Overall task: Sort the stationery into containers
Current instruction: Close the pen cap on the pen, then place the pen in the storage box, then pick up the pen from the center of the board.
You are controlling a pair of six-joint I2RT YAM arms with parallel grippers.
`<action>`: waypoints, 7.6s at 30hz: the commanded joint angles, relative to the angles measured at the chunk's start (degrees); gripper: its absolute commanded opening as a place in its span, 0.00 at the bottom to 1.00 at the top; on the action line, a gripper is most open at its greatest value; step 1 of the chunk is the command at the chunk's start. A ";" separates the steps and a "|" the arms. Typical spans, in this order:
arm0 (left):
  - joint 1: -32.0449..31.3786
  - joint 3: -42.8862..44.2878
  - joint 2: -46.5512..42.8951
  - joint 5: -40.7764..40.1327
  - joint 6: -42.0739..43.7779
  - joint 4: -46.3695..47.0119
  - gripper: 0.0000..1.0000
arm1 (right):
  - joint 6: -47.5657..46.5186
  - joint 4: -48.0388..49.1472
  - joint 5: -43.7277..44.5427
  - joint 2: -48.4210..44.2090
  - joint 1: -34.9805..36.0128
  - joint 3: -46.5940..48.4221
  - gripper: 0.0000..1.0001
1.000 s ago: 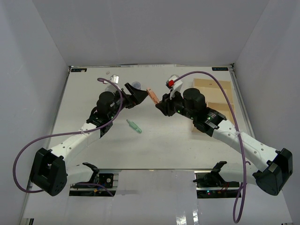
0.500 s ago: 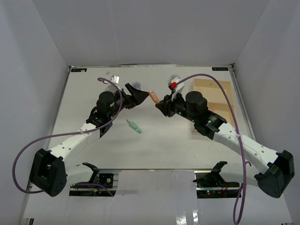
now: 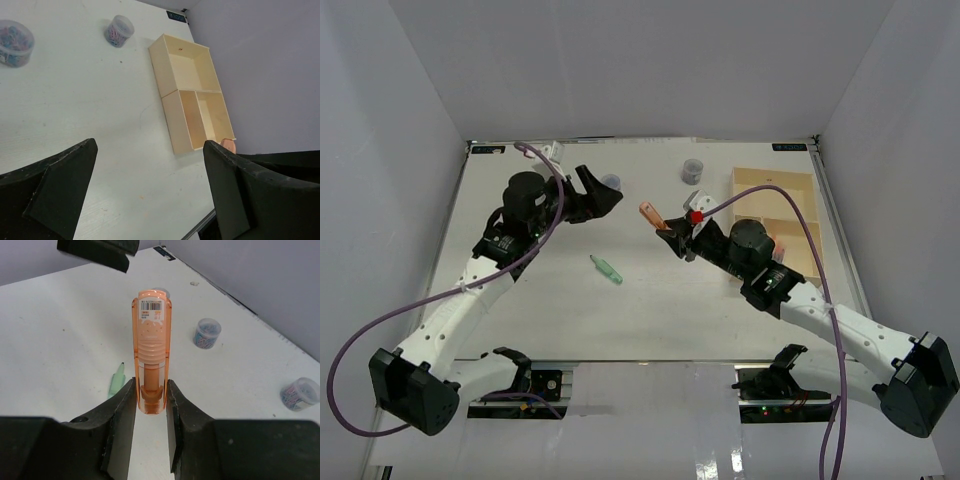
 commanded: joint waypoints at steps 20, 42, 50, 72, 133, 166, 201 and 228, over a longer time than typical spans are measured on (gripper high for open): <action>0.23 22.53 11.42 24.84 3.41 -16.87 0.66 | -8.79 9.43 -5.07 2.49 0.25 1.22 0.08; -1.71 20.33 13.09 20.79 5.35 -16.95 0.50 | -9.40 8.72 -5.42 4.78 0.34 3.24 0.08; -2.15 19.89 12.91 20.53 5.70 -17.22 0.35 | -9.32 8.81 -5.51 5.49 0.34 3.85 0.08; -4.78 14.09 13.00 19.65 4.56 -17.13 0.25 | -10.02 10.92 -5.60 5.57 0.34 9.30 0.08; -6.19 12.16 2.98 -7.85 8.42 -10.97 0.90 | 3.04 -10.23 24.53 1.79 -2.73 -0.03 0.08; 2.33 -6.30 2.72 -20.16 16.77 -7.90 0.98 | 21.89 -29.95 24.55 10.58 -28.13 -1.42 0.43; 6.82 -6.65 2.28 -20.43 13.52 -8.25 0.98 | 0.53 -13.07 2.75 39.58 10.18 21.08 0.85; 8.57 -6.57 2.45 -19.55 12.73 -8.69 0.98 | 1.67 -13.51 8.46 50.31 12.91 22.93 0.52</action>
